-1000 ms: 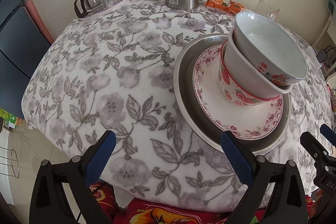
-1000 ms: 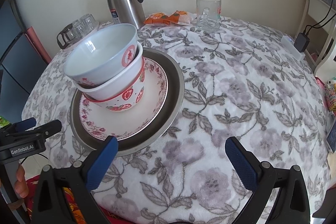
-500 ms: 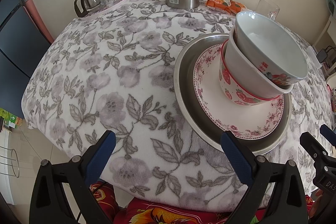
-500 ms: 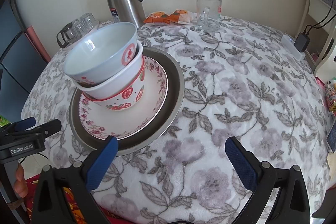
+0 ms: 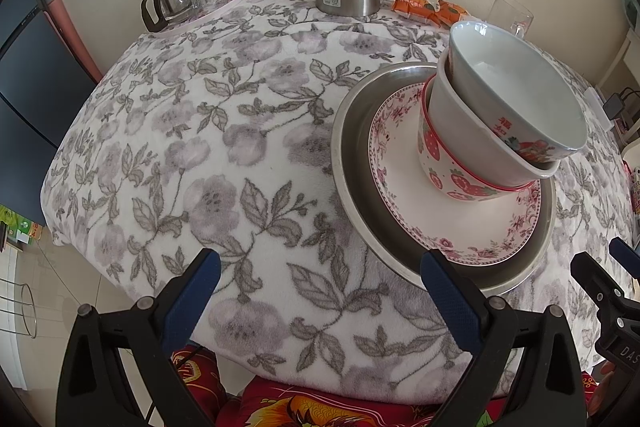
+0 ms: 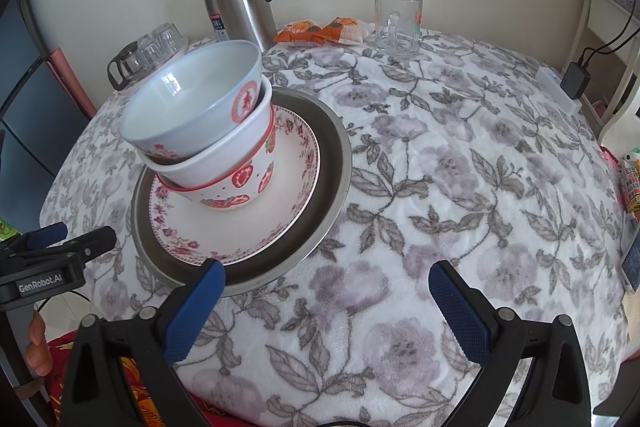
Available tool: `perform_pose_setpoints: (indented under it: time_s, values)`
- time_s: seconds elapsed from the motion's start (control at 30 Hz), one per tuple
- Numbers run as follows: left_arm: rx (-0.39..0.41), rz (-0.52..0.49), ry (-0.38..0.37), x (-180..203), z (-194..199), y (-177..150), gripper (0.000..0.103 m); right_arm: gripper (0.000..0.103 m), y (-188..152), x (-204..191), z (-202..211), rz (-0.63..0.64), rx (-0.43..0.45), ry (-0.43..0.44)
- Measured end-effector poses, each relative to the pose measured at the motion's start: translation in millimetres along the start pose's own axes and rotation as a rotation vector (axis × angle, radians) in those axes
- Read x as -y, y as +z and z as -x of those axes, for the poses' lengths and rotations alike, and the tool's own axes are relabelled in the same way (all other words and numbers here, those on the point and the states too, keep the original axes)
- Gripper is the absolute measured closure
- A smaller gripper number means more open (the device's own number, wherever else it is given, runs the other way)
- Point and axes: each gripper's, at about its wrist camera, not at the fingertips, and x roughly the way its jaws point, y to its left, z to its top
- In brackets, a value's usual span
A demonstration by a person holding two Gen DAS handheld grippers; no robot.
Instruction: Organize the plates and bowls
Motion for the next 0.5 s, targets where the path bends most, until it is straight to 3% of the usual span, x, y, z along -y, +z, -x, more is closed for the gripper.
perform_pose_setpoints:
  time_s: [0.5]
  values:
    - [-0.002,0.000,0.000,-0.2,-1.1,0.4,0.003,0.000,0.0,0.1,-0.3,0.001,-0.002,-0.001]
